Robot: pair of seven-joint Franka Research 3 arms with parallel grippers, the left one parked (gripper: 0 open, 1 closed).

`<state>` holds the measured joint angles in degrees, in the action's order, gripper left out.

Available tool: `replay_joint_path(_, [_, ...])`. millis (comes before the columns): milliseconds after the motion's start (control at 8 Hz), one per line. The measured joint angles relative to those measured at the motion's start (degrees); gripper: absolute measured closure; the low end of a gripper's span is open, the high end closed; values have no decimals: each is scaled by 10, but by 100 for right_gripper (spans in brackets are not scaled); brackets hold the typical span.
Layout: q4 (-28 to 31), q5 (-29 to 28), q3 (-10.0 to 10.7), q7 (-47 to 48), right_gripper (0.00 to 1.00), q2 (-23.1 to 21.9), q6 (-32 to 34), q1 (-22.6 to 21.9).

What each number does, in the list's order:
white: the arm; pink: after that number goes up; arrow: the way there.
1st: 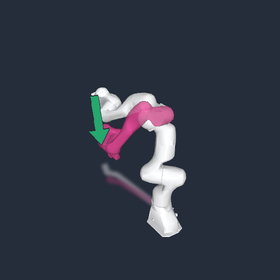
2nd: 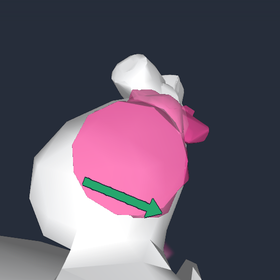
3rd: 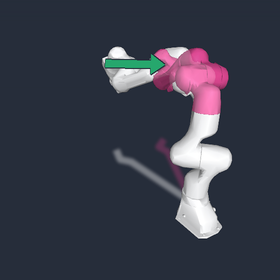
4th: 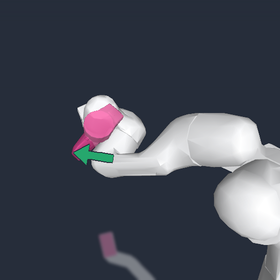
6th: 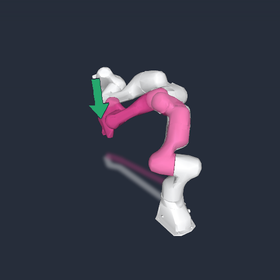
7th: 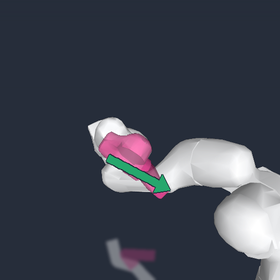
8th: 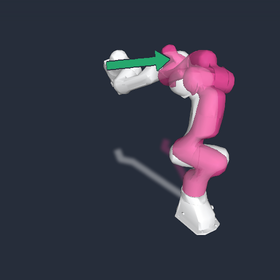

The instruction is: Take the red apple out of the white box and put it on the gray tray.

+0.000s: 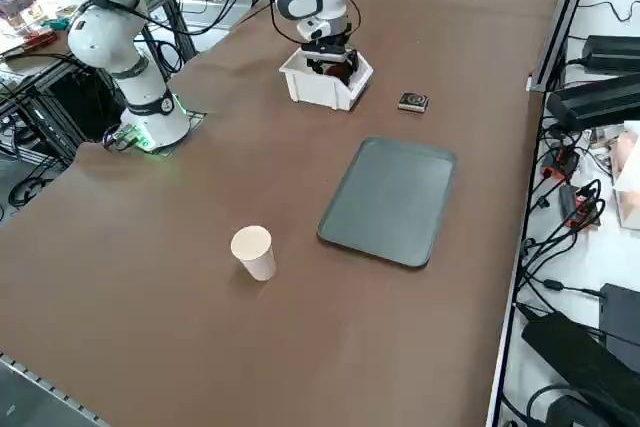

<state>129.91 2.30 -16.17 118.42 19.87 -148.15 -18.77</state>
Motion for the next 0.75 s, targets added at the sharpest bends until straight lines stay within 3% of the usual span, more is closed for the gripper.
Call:
replay_joint_path(250, [0,0,0,0,11,-1,0,0])
replay_joint_path(750, [-2,0,0,0,13,-1,-5,3])
